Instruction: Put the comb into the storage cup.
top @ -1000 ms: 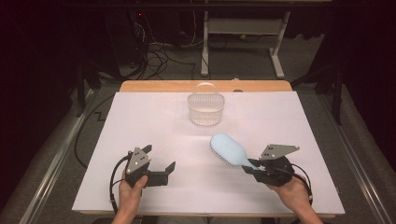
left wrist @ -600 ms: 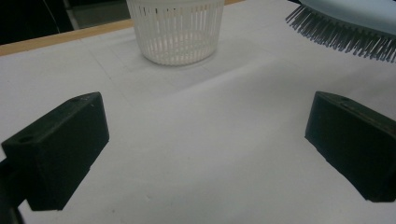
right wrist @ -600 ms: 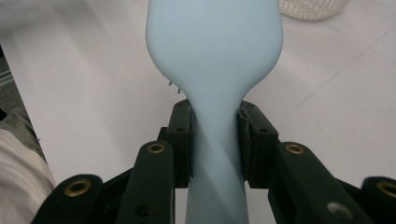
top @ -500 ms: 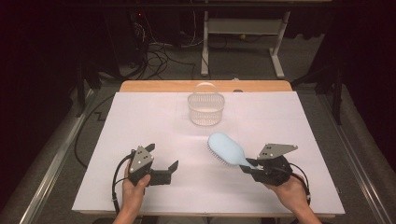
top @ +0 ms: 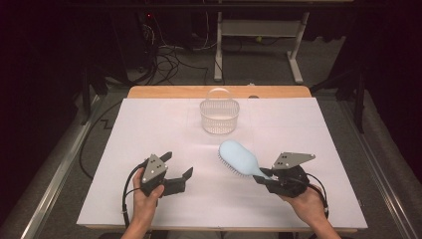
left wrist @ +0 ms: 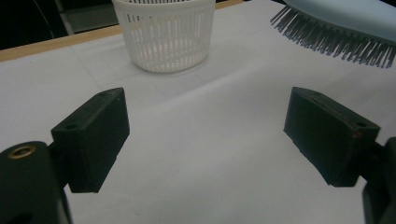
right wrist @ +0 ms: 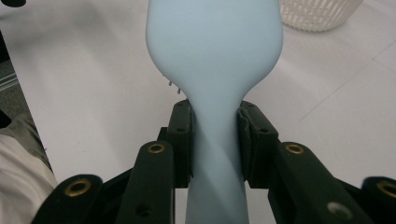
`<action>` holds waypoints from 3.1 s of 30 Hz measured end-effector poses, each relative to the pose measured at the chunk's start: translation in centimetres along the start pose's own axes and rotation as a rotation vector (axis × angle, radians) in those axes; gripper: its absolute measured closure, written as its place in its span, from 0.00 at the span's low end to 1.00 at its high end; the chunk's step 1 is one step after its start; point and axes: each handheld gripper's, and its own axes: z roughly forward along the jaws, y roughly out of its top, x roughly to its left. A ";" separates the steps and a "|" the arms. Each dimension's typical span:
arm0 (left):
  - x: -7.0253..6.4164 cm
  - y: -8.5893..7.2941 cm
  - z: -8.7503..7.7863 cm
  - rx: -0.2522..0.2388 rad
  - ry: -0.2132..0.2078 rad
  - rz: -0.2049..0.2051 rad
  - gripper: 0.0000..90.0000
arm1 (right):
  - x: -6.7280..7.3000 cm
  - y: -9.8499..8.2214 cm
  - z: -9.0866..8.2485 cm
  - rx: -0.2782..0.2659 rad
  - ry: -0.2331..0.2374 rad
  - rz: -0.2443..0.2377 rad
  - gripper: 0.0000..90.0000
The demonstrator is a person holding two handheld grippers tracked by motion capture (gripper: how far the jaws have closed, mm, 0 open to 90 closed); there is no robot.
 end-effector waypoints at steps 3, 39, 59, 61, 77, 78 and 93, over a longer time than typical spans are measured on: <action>-0.1 0.2 0.2 0.004 -0.024 -0.005 0.16 | 0.1 0.2 0.1 -0.006 0.001 -0.004 0.78; -2.0 1.6 2.2 0.001 -0.288 -0.017 0.17 | 1.9 2.7 1.4 -0.072 0.028 -0.033 0.78; -2.9 2.0 2.7 0.000 -0.373 -0.003 0.17 | 3.1 3.8 2.1 -0.110 0.055 -0.084 0.78; -3.0 2.0 2.7 -0.001 -0.377 -0.001 0.17 | 3.2 3.9 2.2 -0.111 0.056 -0.087 0.78; -3.4 2.2 2.9 -0.004 -0.388 0.000 0.16 | 3.9 4.0 2.6 -0.113 0.068 -0.112 0.78; -3.4 2.2 2.9 0.000 -0.388 -0.004 0.16 | 3.9 4.0 2.6 -0.112 0.066 -0.114 0.78; -3.4 2.5 2.7 -0.002 -0.366 -0.065 0.17 | 4.8 3.9 3.7 -0.075 0.049 -0.141 0.78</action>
